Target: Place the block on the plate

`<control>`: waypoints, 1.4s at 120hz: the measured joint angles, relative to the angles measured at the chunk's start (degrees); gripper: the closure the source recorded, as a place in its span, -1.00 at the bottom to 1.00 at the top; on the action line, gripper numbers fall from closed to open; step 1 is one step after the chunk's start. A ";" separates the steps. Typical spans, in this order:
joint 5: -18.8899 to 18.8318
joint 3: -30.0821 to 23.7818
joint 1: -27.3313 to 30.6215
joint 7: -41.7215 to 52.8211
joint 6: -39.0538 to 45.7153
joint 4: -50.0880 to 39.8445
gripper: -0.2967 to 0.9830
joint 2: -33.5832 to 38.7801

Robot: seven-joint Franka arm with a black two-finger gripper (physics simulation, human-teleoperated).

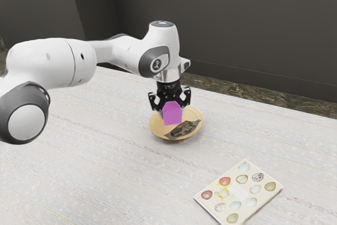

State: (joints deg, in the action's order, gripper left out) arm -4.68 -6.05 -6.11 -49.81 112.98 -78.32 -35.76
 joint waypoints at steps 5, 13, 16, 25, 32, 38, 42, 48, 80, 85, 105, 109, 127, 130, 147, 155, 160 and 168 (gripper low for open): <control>-0.01 0.03 0.02 0.12 -0.04 0.63 -0.09 -0.57; -0.01 0.26 0.29 0.37 -0.15 1.58 -0.09 -1.56; 0.01 0.35 0.50 0.48 -0.18 1.95 -0.09 -1.93; 0.04 0.52 1.05 0.87 -0.25 2.53 -0.10 -2.70; 0.09 0.57 1.30 1.18 -0.29 3.10 -0.10 -3.08; 0.11 0.54 1.34 1.43 -0.32 3.44 -0.10 -3.39; 0.13 0.52 1.35 1.58 -0.34 3.56 -0.10 -3.52; 0.14 0.51 1.36 1.80 -0.36 3.76 -0.10 -3.80; 0.13 -0.08 1.27 2.73 -0.37 7.59 -0.10 -6.80; 0.14 -0.10 1.27 2.85 -0.36 7.94 -0.10 -7.13; 0.26 -0.11 1.33 3.33 -0.26 8.73 -0.10 -8.64; 0.30 -0.11 1.34 3.42 -0.22 8.75 -0.10 -8.87; 0.52 -0.10 1.20 3.94 -0.16 9.17 -0.25 -9.12; 0.55 -0.10 1.19 4.04 -0.17 9.22 -0.28 -9.12; 0.61 -0.17 1.11 4.52 -0.24 9.29 -0.40 -9.12; 0.62 -0.30 1.06 4.71 -0.41 9.30 -0.44 -8.91; 0.62 -0.34 1.00 4.81 -0.69 9.30 -0.46 -8.60; 0.56 -0.27 0.89 4.96 -1.33 9.31 -0.48 -7.42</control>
State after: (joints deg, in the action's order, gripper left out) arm -4.12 -6.32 -5.21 -44.85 111.65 -69.01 -43.18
